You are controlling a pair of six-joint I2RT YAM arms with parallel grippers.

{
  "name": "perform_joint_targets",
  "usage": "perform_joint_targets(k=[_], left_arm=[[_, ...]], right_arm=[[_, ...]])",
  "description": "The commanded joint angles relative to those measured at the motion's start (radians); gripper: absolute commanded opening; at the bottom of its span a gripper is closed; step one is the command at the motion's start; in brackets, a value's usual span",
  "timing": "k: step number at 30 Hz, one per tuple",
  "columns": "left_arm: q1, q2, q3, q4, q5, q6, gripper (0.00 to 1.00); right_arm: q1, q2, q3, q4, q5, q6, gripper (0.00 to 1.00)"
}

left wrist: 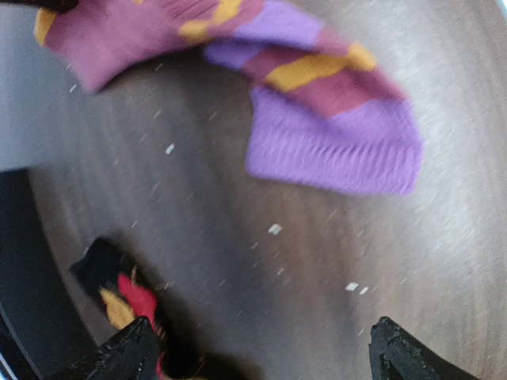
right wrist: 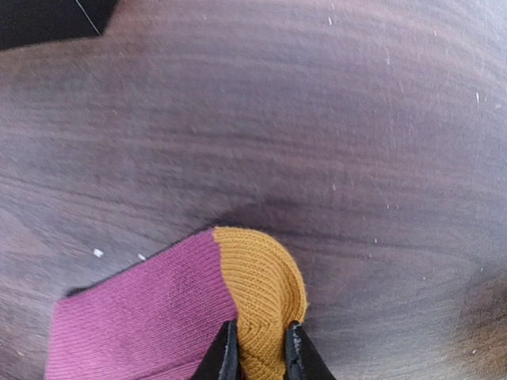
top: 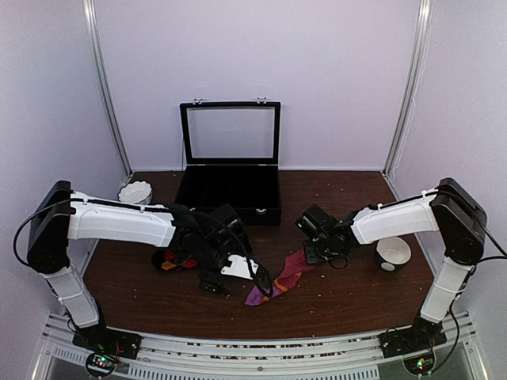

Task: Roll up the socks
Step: Adjust the sock at the center of the board.

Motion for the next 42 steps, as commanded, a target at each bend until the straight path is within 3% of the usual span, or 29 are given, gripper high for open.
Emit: perform_joint_targets(k=[1,8,11,21,25,29,38,42], left_arm=[[-0.042,0.010,0.068,-0.019,0.120,-0.003,0.96],[-0.091,0.052,0.071,0.061,0.176,-0.008,0.95],[-0.111,0.078,0.073,0.078,0.190,0.000,0.88],[-0.156,0.131,0.041,0.166,0.106,-0.008,0.80],[-0.157,0.180,0.062,0.228,0.008,-0.022,0.66],[-0.157,0.219,0.083,0.182,-0.026,-0.032,0.41],[-0.155,0.139,0.067,0.130,-0.169,-0.032,0.01],[-0.151,0.102,0.060,0.135,-0.316,0.003,0.00]], right_arm=[[-0.006,-0.025,-0.033,0.007,-0.003,0.014,0.20],[-0.007,-0.018,-0.031,0.001,-0.019,0.016,0.21],[-0.015,-0.025,-0.034,-0.012,-0.016,0.018,0.21],[-0.032,-0.029,-0.064,0.011,-0.037,0.026,0.20],[-0.031,-0.033,-0.074,0.028,-0.041,0.024,0.20],[-0.035,-0.038,-0.085,0.039,-0.041,0.022,0.20],[-0.062,-0.037,-0.097,0.079,-0.041,0.018,0.17],[-0.077,-0.050,-0.100,0.097,-0.029,0.017,0.16]])
